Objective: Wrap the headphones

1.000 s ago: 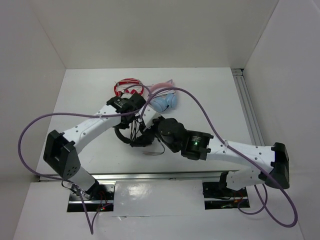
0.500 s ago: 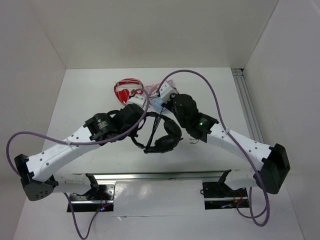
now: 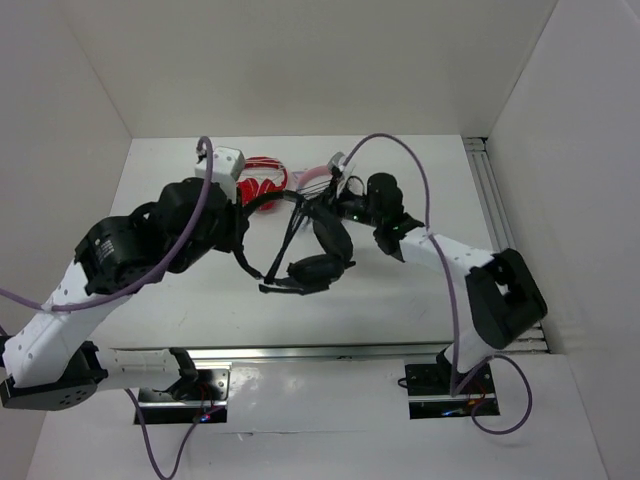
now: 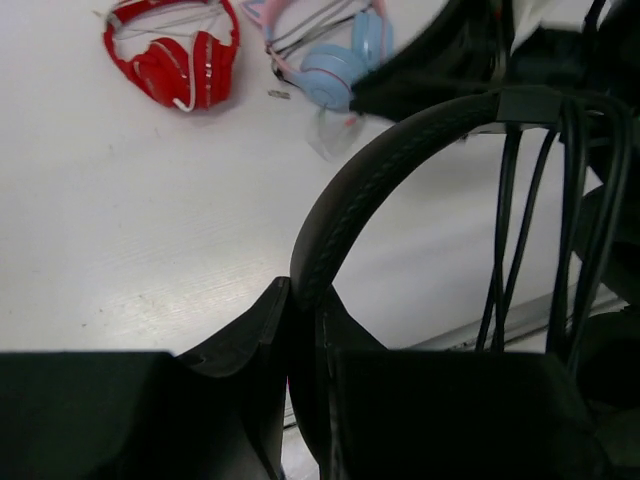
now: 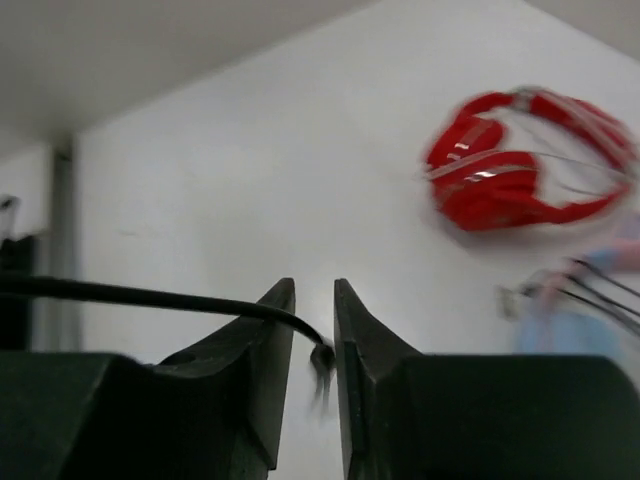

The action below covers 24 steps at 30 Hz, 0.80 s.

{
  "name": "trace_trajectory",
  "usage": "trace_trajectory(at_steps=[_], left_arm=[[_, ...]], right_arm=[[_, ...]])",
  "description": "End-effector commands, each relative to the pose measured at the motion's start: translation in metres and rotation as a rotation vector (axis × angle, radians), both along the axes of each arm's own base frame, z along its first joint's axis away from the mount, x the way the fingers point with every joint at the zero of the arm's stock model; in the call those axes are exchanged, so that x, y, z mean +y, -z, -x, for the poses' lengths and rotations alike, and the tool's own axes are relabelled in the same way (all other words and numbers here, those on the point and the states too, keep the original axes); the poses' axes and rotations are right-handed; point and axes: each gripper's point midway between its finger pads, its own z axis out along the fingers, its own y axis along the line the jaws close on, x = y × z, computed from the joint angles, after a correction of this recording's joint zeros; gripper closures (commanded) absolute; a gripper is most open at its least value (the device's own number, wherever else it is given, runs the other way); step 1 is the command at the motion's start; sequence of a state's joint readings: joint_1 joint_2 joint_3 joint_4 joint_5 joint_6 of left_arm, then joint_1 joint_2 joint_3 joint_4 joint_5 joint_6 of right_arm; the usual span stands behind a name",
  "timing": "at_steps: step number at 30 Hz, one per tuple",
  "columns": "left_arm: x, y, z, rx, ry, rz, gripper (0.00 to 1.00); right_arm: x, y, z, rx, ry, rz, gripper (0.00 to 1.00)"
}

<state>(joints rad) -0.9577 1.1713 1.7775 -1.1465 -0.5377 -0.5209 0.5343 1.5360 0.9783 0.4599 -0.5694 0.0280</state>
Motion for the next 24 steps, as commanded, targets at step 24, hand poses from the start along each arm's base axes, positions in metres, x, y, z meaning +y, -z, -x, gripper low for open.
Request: trace_trajectory(at_steps=[24], left_arm=[[0.052, -0.016, -0.069, -0.007, -0.43, 0.295, 1.0]], right_arm=[[0.064, 0.083, 0.055, 0.238, -0.259, -0.427, 0.75]])
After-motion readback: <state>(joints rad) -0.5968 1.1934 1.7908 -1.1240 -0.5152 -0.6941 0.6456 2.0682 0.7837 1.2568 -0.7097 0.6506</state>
